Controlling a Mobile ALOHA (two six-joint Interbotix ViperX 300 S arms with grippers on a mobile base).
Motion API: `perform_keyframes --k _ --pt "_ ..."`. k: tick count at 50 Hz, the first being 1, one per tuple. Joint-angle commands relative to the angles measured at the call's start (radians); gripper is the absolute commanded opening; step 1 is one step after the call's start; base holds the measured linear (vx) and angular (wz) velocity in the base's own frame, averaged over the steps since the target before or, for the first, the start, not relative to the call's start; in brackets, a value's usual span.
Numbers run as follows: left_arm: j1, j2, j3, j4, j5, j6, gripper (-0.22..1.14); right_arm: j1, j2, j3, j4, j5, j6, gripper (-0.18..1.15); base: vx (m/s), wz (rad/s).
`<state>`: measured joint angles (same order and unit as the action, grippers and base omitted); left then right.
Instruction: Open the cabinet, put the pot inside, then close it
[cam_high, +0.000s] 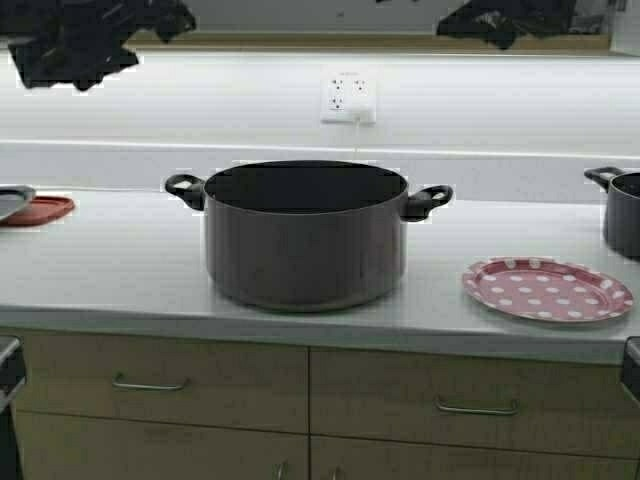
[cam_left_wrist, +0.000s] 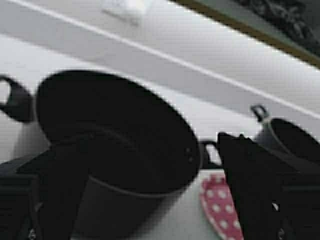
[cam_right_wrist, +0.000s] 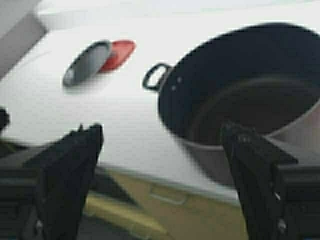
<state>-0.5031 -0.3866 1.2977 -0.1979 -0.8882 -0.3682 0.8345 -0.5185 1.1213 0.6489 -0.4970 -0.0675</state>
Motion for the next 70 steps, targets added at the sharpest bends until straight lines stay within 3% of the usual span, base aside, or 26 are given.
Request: perform_keyframes --k 1,9,20,30,39,49,70 --pt "-0.003 0.109 0.071 0.020 -0.178 -0.094 1.01 0.028 0.114 0.026 -0.114 -0.115 0.172 1.00 0.00 0.00" --pt "-0.003 0.368 0.094 0.032 -0.403 -0.201 1.01 0.028 0.305 0.061 -0.267 -0.325 0.442 1.00 0.00 0.00" --pt "0.009 0.825 0.032 0.023 -0.816 -0.433 1.01 0.012 0.641 0.107 -0.296 -0.723 0.637 1.00 0.00 0.00" --pt "0.026 1.101 -0.149 0.023 -0.882 -0.581 1.01 -0.064 0.911 0.077 -0.305 -0.992 0.793 1.00 0.00 0.00" --pt "0.104 1.111 -0.247 0.040 -0.881 -0.606 1.01 -0.189 1.065 0.026 -0.396 -1.135 0.925 1.00 0.00 0.00" --pt "0.141 1.094 -0.279 0.100 -0.879 -0.629 1.01 -0.275 1.126 -0.037 -0.522 -1.157 0.983 1.00 0.01 0.00" --pt "0.149 1.083 -0.275 0.089 -0.879 -0.630 1.01 -0.284 1.138 0.012 -0.433 -1.200 0.983 1.00 0.08 0.05"
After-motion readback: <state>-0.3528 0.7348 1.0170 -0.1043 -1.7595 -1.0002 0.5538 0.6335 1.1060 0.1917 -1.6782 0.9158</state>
